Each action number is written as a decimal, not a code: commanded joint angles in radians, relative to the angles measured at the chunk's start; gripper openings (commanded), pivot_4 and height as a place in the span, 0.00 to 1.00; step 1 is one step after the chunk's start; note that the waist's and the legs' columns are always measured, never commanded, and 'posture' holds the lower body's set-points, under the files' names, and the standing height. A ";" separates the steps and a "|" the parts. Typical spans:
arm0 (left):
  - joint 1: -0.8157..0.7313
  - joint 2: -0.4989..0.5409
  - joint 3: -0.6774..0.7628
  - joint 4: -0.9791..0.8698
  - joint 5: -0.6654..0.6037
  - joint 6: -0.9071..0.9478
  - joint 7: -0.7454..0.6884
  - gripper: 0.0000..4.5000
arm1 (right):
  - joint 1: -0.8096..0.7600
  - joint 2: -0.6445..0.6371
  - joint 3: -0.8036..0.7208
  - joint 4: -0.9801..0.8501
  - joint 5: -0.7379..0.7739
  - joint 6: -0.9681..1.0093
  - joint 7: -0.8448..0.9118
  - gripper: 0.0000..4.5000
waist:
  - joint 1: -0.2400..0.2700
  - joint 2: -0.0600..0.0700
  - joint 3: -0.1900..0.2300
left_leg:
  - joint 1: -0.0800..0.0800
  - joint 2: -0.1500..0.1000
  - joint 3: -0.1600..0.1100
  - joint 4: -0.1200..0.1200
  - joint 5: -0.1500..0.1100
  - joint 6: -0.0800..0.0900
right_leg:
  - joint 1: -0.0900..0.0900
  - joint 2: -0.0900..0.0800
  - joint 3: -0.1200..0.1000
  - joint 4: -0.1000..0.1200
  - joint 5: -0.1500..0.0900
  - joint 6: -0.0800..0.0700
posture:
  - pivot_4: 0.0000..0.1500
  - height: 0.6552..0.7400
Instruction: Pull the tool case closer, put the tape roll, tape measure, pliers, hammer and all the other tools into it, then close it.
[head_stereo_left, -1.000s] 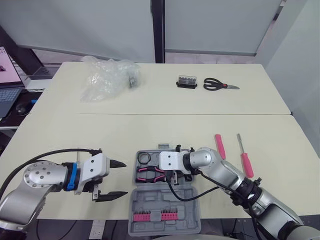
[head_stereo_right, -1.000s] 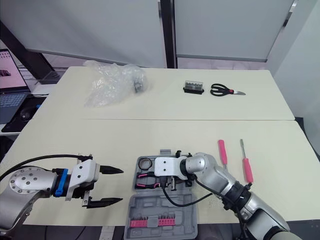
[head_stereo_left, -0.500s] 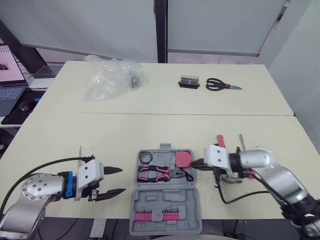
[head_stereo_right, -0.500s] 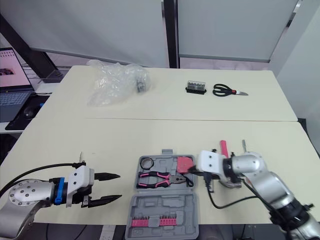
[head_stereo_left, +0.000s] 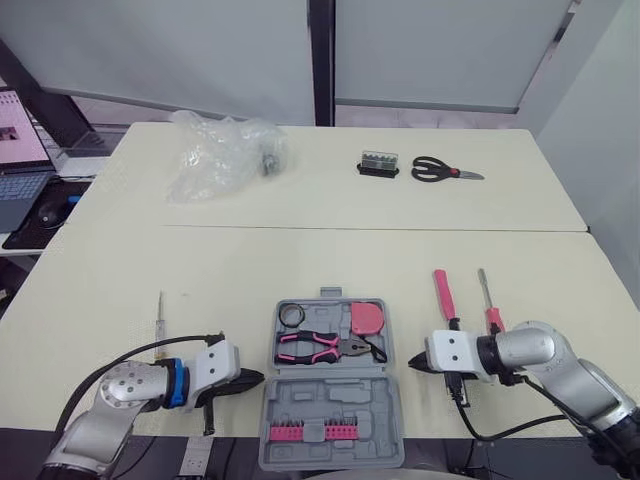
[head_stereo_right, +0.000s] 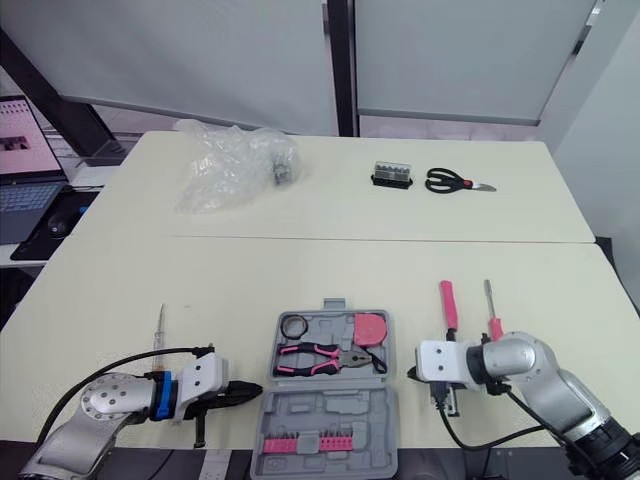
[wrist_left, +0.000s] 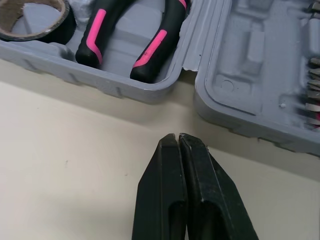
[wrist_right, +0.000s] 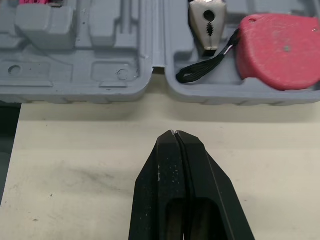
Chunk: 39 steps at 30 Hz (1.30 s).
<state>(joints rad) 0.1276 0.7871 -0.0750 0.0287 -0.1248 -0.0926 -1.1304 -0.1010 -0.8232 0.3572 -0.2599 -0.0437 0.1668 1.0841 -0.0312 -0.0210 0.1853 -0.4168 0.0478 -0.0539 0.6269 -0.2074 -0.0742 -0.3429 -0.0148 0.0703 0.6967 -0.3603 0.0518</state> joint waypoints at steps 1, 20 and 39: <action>-0.014 -0.016 -0.028 0.014 0.027 -0.007 0.018 0.01 | -0.011 0.026 0.029 0.017 -0.028 -0.033 -0.008 0.00 | 0.000 0.000 0.000 | 0.000 0.000 0.000 0.000 0.000 0.000 | 0.000 0.000 0.000 0.000 0.000 0.000 | 1.00 1.00; -0.119 -0.080 -0.132 0.017 0.065 0.065 0.029 0.01 | -0.061 0.167 0.099 0.092 -0.081 -0.052 -0.039 0.00 | 0.004 0.005 -0.003 | 0.005 -0.002 -0.001 0.000 0.000 0.000 | 0.007 -0.002 -0.001 0.000 0.000 0.001 | 1.00 1.00; -0.348 -0.166 -0.142 0.270 0.160 -0.007 0.063 0.01 | -0.222 0.267 0.096 0.277 -0.138 -0.068 -0.064 0.00 | 0.002 0.006 -0.004 | 0.012 -0.002 -0.001 0.000 0.000 0.000 | 0.011 -0.001 -0.001 0.001 0.000 0.001 | 1.00 1.00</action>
<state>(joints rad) -0.2067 0.6530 -0.1708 0.2724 0.0055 -0.0865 -1.0958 -0.3032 -0.5889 0.4332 0.0172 -0.1799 0.1190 1.0410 -0.0288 -0.0147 0.1812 -0.4050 0.0461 -0.0549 0.6270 -0.2073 -0.0743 -0.3314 -0.0161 0.0696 0.6975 -0.3603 0.0526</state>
